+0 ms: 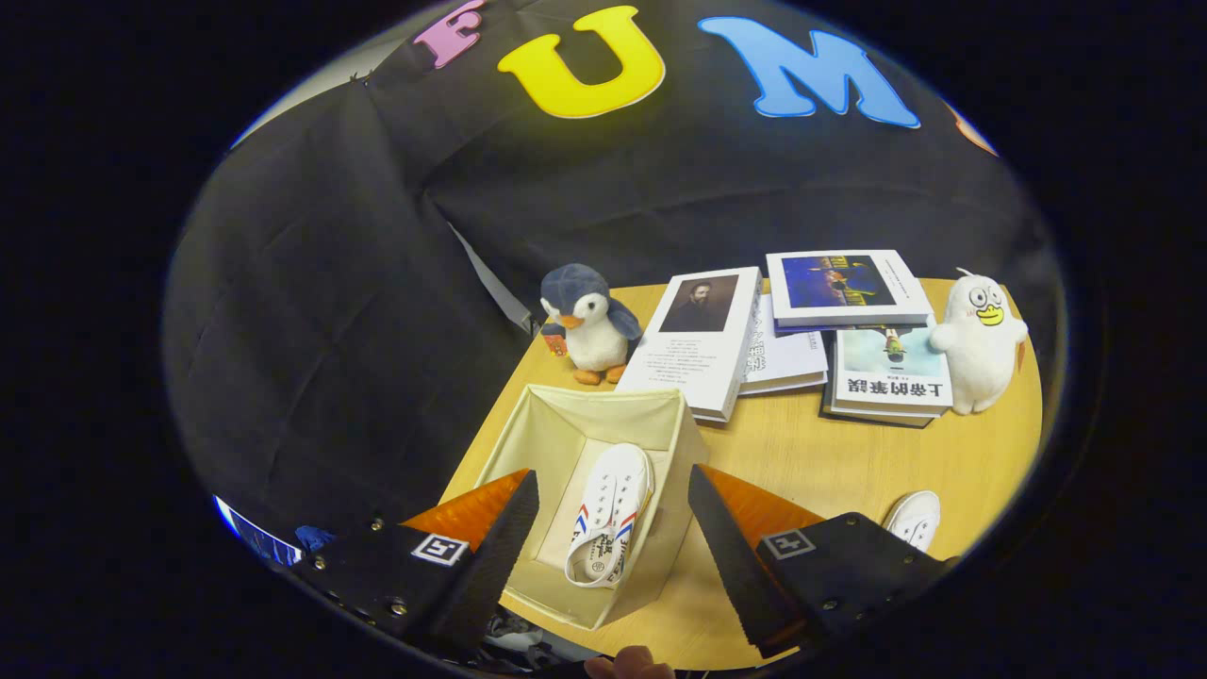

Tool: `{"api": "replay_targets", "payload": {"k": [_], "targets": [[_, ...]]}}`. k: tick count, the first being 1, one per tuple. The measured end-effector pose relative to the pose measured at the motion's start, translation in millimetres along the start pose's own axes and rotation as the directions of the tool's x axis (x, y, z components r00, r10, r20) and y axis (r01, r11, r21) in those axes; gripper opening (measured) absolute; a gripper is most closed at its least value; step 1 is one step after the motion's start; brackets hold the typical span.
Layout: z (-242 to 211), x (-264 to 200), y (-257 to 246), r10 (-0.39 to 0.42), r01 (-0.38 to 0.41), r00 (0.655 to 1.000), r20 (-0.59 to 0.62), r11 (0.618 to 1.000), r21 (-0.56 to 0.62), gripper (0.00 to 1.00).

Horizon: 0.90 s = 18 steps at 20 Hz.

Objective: Open the storage box then place both shoes into the box .Put the left shoe in first, then the right shoe, with the right side of both shoes facing outward in a uniform manner.

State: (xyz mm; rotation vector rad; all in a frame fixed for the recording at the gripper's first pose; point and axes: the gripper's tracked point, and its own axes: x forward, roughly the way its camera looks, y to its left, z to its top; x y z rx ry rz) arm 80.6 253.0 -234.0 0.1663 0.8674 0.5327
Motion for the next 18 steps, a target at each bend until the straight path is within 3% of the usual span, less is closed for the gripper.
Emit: {"api": "replay_targets", "payload": {"k": [5,18], "targets": [[5,-33,-46,-0.048,0.048,0.997,0.066,0.999,0.005,0.97],[-51,-94,-188,-0.253,0.248,0.967,0.034,0.962,0.113,0.97]]}}
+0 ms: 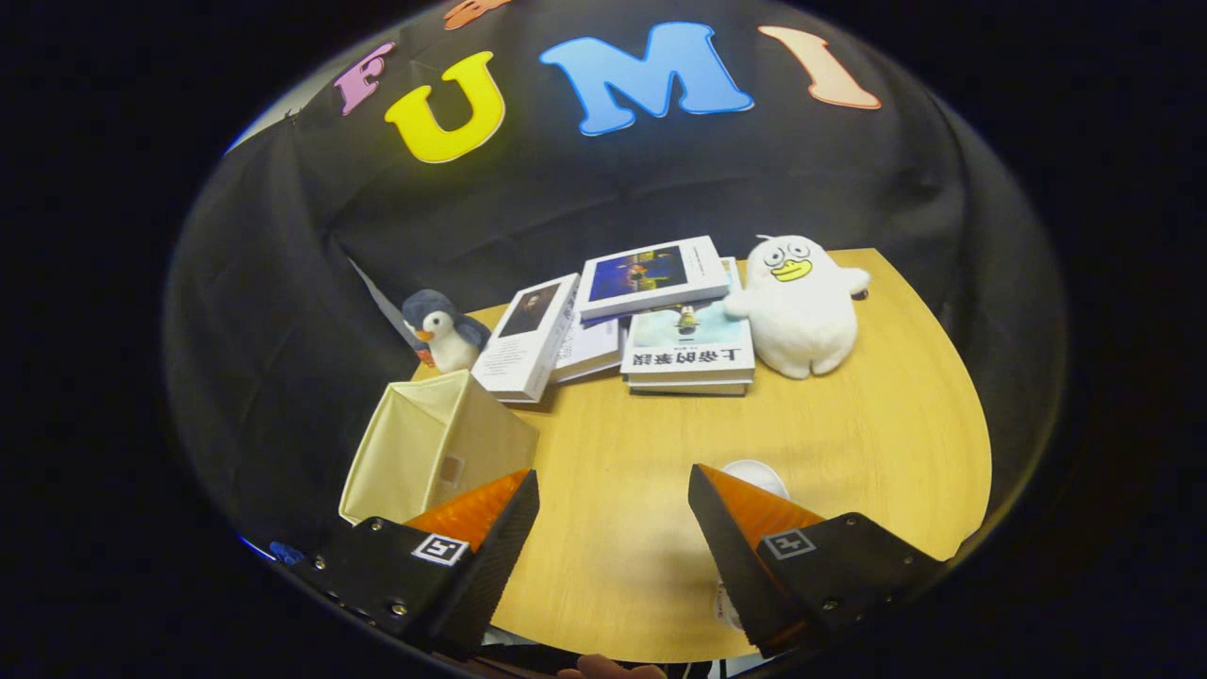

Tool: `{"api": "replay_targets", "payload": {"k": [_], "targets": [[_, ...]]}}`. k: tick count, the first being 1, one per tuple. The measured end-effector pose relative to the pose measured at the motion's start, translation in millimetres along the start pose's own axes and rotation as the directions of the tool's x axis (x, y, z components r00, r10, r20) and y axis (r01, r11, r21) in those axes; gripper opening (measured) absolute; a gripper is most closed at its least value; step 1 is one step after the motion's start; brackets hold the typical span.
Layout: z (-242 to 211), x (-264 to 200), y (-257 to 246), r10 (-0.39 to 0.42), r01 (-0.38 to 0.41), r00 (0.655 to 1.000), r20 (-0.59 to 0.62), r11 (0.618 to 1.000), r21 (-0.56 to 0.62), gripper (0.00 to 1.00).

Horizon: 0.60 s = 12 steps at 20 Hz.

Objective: Open the storage box then place both shoes into the box .Put the left shoe in first, then the right shoe, with the right side of both shoes facing outward in a uniform manner.

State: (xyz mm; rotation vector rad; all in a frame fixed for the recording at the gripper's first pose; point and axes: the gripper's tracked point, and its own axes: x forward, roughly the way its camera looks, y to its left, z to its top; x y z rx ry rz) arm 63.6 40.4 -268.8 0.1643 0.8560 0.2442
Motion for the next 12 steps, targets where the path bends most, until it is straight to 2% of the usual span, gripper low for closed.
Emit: {"api": "replay_targets", "payload": {"k": [4,12], "targets": [[-22,-4,-46,-0.081,0.082,0.996,-0.027,0.996,0.022,0.97],[-87,4,-110,-0.147,0.158,0.976,-0.159,0.986,0.06,0.97]]}}
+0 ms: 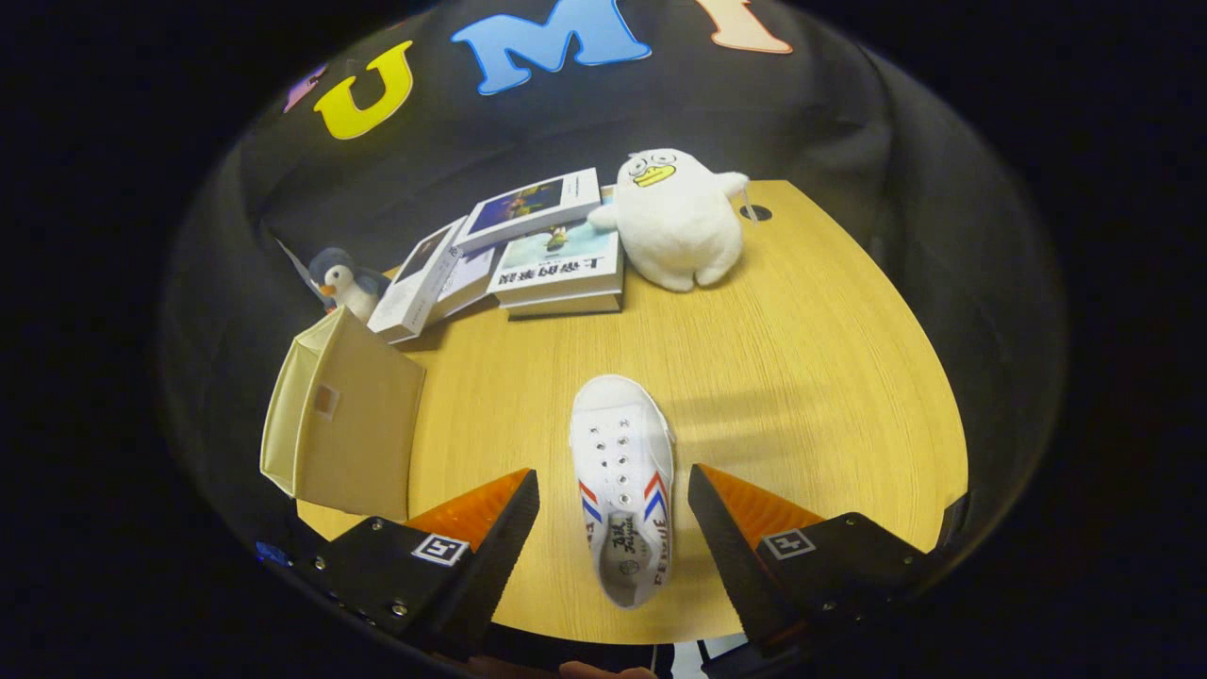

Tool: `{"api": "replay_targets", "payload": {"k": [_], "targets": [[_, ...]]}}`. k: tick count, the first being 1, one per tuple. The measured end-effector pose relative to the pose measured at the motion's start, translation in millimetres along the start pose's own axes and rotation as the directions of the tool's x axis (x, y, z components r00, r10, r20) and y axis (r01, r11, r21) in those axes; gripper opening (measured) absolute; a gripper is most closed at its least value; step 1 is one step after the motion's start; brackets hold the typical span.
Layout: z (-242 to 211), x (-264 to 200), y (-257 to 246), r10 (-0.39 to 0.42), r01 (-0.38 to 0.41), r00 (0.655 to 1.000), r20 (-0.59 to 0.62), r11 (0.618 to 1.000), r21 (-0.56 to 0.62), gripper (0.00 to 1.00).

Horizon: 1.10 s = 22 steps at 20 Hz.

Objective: Open the storage box then place both shoes into the box .Put the left shoe in first, then the right shoe, with the right side of both shoes facing outward in a uniform manner.

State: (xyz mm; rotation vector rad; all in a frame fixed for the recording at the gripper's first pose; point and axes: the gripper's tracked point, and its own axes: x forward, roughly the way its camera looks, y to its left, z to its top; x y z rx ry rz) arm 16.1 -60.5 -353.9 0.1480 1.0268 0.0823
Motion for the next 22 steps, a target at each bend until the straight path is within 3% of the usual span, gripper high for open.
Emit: {"api": "replay_targets", "payload": {"k": [6,9,11,13,15,17,18,20,22], "targets": [[-46,22,-28,-0.039,0.04,0.993,-0.111,0.999,0.009,0.95],[-66,36,-45,-0.099,0.095,0.98,-0.172,0.995,-0.033,0.94],[-74,42,-47,-0.109,0.102,0.972,-0.208,0.994,-0.047,0.85],[-77,49,-52,-0.127,0.116,0.966,-0.225,0.991,-0.059,0.84],[-72,55,-50,-0.123,0.112,0.968,-0.22,0.992,-0.062,0.76],[-67,58,-43,-0.089,0.076,0.972,-0.219,0.995,-0.068,0.75],[-67,60,-39,-0.08,0.064,0.971,-0.225,0.995,-0.081,0.61],[-63,61,-41,-0.086,0.056,0.973,-0.213,0.989,-0.14,0.53],[-53,60,-49,-0.141,0.099,0.975,-0.172,0.967,-0.235,0.53]]}}
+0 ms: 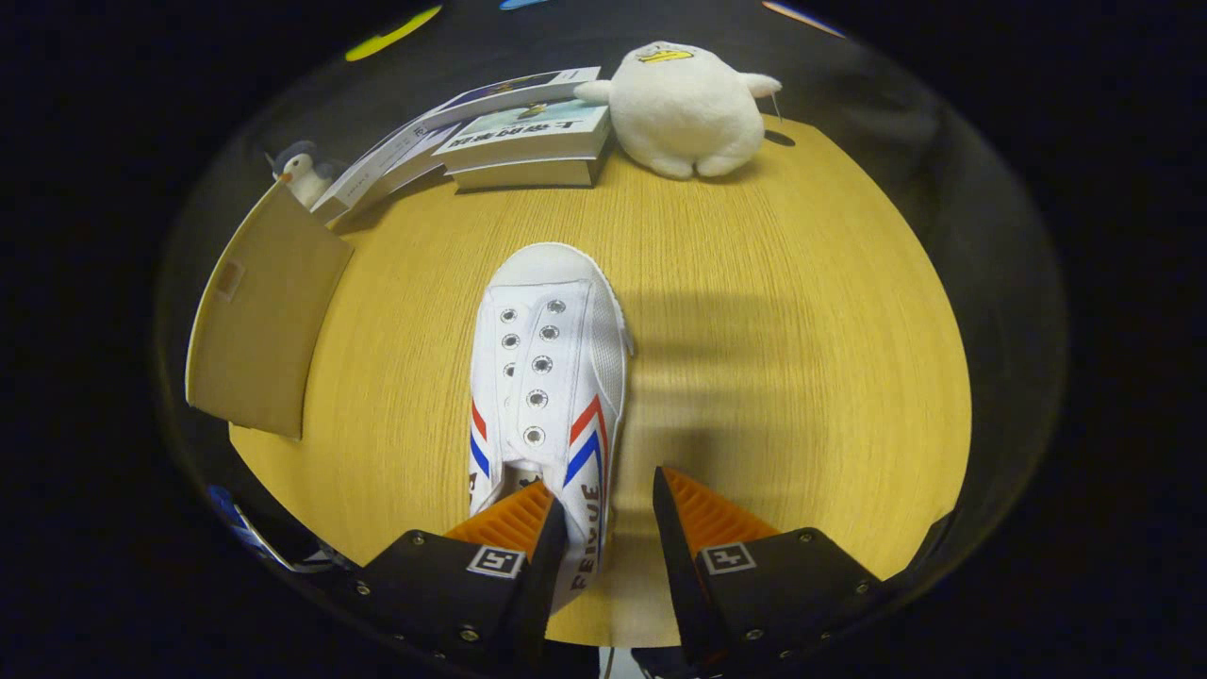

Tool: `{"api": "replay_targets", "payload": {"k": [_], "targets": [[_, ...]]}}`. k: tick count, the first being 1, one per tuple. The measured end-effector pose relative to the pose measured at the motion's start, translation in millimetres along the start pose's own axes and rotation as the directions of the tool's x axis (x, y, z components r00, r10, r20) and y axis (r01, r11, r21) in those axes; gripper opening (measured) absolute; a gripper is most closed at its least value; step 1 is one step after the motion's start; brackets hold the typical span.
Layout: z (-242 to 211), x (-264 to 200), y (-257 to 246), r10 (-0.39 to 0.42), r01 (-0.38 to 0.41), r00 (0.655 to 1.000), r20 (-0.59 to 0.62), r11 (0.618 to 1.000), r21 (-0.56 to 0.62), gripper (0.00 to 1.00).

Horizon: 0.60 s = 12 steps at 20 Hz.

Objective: Open the storage box then place both shoes into the box .Put the left shoe in first, then the right shoe, with the right side of both shoes facing outward in a uniform manner.

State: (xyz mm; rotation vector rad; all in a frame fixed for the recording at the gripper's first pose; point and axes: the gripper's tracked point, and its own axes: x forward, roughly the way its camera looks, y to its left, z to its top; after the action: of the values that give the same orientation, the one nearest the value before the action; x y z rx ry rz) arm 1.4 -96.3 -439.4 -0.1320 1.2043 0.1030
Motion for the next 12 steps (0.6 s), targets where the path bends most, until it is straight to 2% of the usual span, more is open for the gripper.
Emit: {"api": "replay_targets", "payload": {"k": [1,3,4,5,7,8,9,12], "targets": [[5,-3,-9,-0.04,0.041,0.999,0.024,0.998,-0.046,0.53],[16,3,-13,-0.049,0.054,0.997,0.057,0.995,-0.087,0.53],[19,4,-18,-0.059,0.065,0.996,0.064,0.994,-0.088,0.38],[16,10,-18,-0.033,0.037,0.999,0.043,0.996,-0.084,0.24],[18,14,-15,0.018,-0.014,0.998,0.053,0.996,-0.09,0.24],[23,7,-24,-0.01,0.018,0.997,0.081,0.995,-0.099,0.13],[18,15,-26,-0.003,0.011,0.997,0.079,0.995,-0.103,0.01],[20,7,-16,0.067,-0.063,0.994,0.083,0.997,-0.052,0.0]]}}
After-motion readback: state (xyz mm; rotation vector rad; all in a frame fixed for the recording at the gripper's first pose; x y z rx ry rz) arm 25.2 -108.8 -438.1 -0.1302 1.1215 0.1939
